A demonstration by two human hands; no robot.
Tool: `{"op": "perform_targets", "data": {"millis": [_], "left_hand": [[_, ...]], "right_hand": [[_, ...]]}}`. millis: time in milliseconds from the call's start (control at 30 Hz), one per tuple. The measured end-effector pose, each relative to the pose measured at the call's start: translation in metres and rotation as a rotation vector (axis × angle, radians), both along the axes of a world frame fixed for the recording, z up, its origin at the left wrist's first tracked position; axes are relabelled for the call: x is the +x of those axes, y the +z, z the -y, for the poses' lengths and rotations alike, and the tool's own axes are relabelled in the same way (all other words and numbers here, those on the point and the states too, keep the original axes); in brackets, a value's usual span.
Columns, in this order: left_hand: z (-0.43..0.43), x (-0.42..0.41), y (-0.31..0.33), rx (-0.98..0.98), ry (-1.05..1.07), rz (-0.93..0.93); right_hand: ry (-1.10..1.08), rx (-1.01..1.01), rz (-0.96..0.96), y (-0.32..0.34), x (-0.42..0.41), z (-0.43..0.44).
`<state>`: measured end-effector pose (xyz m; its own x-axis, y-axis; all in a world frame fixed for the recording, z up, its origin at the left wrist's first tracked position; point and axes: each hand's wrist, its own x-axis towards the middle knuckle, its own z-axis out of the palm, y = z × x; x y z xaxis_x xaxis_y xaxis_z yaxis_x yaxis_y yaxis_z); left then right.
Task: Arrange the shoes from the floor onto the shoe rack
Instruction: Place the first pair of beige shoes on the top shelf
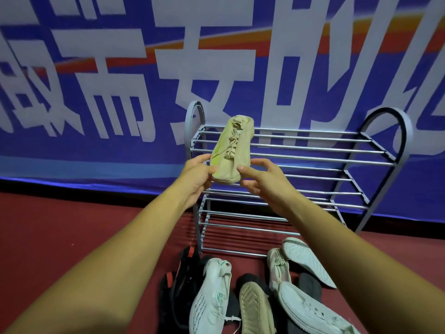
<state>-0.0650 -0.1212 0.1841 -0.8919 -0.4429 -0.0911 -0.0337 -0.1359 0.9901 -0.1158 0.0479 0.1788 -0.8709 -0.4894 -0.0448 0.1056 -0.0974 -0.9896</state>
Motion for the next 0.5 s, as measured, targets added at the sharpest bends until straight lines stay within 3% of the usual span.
{"op": "perform_targets", "data": {"millis": [200, 500], "left_hand": [[0.015, -0.013, -0.005, -0.018, 0.089, -0.014], [0.042, -0.029, -0.011, -0.025, 0.101, -0.042]], "right_hand": [[0.095, 0.017, -0.041, 0.001, -0.003, 0.02], [-0.026, 0.022, -0.099, -0.009, -0.018, 0.062]]}}
